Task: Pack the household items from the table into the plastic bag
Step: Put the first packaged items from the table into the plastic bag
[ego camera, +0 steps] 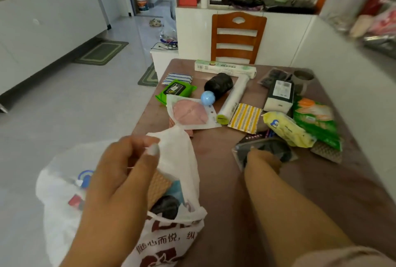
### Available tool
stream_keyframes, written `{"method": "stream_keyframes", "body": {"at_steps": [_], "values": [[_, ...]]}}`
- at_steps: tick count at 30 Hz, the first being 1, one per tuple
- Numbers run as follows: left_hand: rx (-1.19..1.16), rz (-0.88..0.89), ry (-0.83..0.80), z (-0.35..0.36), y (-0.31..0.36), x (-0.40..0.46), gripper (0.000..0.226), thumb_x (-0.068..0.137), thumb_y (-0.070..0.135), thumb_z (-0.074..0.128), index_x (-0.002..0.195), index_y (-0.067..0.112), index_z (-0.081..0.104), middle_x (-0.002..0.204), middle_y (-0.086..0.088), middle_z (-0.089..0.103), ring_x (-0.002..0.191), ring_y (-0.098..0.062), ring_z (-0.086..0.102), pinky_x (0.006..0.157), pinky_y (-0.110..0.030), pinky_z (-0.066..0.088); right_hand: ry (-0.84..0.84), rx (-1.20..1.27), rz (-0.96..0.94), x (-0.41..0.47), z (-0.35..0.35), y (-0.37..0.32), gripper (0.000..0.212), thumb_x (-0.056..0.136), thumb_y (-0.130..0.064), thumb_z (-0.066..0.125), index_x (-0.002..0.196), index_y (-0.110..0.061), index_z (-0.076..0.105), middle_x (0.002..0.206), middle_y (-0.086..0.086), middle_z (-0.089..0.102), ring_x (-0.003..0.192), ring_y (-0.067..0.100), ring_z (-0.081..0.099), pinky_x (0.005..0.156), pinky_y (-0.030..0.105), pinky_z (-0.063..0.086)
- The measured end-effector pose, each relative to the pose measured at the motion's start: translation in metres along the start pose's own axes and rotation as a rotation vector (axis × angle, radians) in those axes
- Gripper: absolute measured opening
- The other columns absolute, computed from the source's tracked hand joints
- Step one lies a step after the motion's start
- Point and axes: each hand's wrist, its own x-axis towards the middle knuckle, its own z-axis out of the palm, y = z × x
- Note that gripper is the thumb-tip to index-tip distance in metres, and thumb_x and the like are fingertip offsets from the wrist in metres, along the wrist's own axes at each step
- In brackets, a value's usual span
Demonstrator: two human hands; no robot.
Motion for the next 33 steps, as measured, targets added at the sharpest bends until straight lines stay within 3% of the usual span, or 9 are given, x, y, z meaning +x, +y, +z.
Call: {"method": "stream_keyframes", "body": {"at_steps": [5, 11, 14, 19, 23, 26, 29, 31, 33], "values": [[-0.168, -0.336, -0.392, 0.091, -0.014, 0.016, 0.018, 0.091, 0.024, 0.055, 0.084, 0.020, 0.071, 0.067, -0.002, 0.063, 0.066, -0.012, 0.059, 0.064, -0.025, 0.050, 0.023, -0.122, -0.119, 0.011, 0.004, -0.010, 0.071, 0.081, -0.040, 0.070, 0.137, -0.006, 0.041, 0.142, 0.018, 0.043, 0.128, 0.036, 0.043, 0.104, 0.045, 0.037], [-0.200, -0.475, -0.440, 0.157, -0.039, 0.032, 0.019, 0.093, 0.011, 0.051, 0.080, 0.014, 0.065, 0.056, 0.005, 0.060, 0.057, -0.010, 0.054, 0.059, -0.026, 0.049, 0.065, -0.269, -0.197, 0.032, 0.015, -0.021, 0.098, 0.072, -0.054, 0.074, 0.141, -0.002, 0.028, 0.145, 0.019, 0.037, 0.132, 0.036, 0.038, 0.106, 0.045, 0.034], [-0.209, -0.506, -0.441, 0.172, -0.040, 0.040, 0.016, 0.093, 0.011, 0.053, 0.080, 0.014, 0.063, 0.061, 0.001, 0.061, 0.056, -0.010, 0.054, 0.056, -0.024, 0.049, 0.043, -0.248, -0.188, 0.040, 0.022, -0.034, 0.081, 0.080, -0.042, 0.072, 0.137, 0.002, 0.034, 0.140, 0.020, 0.045, 0.127, 0.036, 0.046, 0.101, 0.044, 0.040], [-0.286, -0.609, -0.366, 0.185, -0.048, 0.052, 0.017, 0.091, 0.005, 0.053, 0.076, 0.010, 0.060, 0.048, 0.001, 0.054, 0.048, -0.012, 0.047, 0.051, -0.025, 0.043, -0.353, -0.072, -0.226, 0.044, 0.020, -0.043, 0.042, 0.092, -0.021, 0.054, 0.131, -0.006, 0.052, 0.132, 0.013, 0.057, 0.119, 0.029, 0.056, 0.085, 0.034, 0.047], [-0.088, -0.522, -0.331, 0.184, -0.059, 0.060, 0.012, 0.092, 0.019, 0.054, 0.100, 0.014, 0.061, 0.082, 0.001, 0.062, 0.066, -0.008, 0.056, 0.053, -0.015, 0.045, -0.579, -0.069, -0.171, 0.034, 0.004, -0.028, 0.041, 0.082, -0.013, 0.071, 0.117, 0.004, 0.058, 0.107, 0.016, 0.065, 0.091, 0.030, 0.064, 0.080, 0.039, 0.055], [-0.076, -0.566, -0.264, 0.186, -0.066, 0.063, 0.048, 0.086, 0.033, 0.065, 0.126, 0.017, 0.046, 0.116, -0.007, 0.063, 0.090, -0.020, 0.065, 0.062, -0.026, 0.054, -0.836, -0.006, -0.153, 0.014, -0.033, -0.011, 0.026, 0.079, -0.009, 0.074, 0.099, 0.006, 0.066, 0.088, 0.018, 0.069, 0.075, 0.030, 0.065, 0.073, 0.041, 0.057], [-0.122, -0.608, -0.217, 0.195, -0.071, 0.060, 0.051, 0.075, 0.029, 0.077, 0.114, 0.005, 0.055, 0.107, -0.012, 0.068, 0.088, -0.026, 0.066, 0.064, -0.033, 0.057, -1.095, 0.062, -0.167, 0.006, -0.062, -0.010, 0.016, 0.083, -0.012, 0.070, 0.091, 0.002, 0.070, 0.086, 0.020, 0.071, 0.076, 0.032, 0.068, 0.070, 0.042, 0.059], [-0.250, -0.697, -0.157, 0.201, -0.075, 0.059, 0.041, 0.073, 0.015, 0.080, 0.107, 0.000, 0.061, 0.098, -0.013, 0.070, 0.084, -0.030, 0.068, 0.066, -0.036, 0.058, -1.020, 0.026, -0.185, 0.008, -0.061, -0.025, 0.025, 0.087, -0.030, 0.066, 0.086, -0.005, 0.070, 0.084, 0.015, 0.071, 0.075, 0.029, 0.066, 0.066, 0.036, 0.057], [-0.322, -0.754, -0.126, 0.206, -0.078, 0.059, 0.040, 0.073, 0.009, 0.079, 0.108, 0.000, 0.062, 0.098, -0.015, 0.070, 0.088, -0.035, 0.068, 0.079, -0.048, 0.058, -0.692, -0.124, -0.315, 0.031, -0.042, -0.045, 0.038, 0.087, -0.045, 0.061, 0.095, -0.009, 0.066, 0.094, 0.013, 0.067, 0.082, 0.028, 0.064, 0.068, 0.034, 0.052]]}}
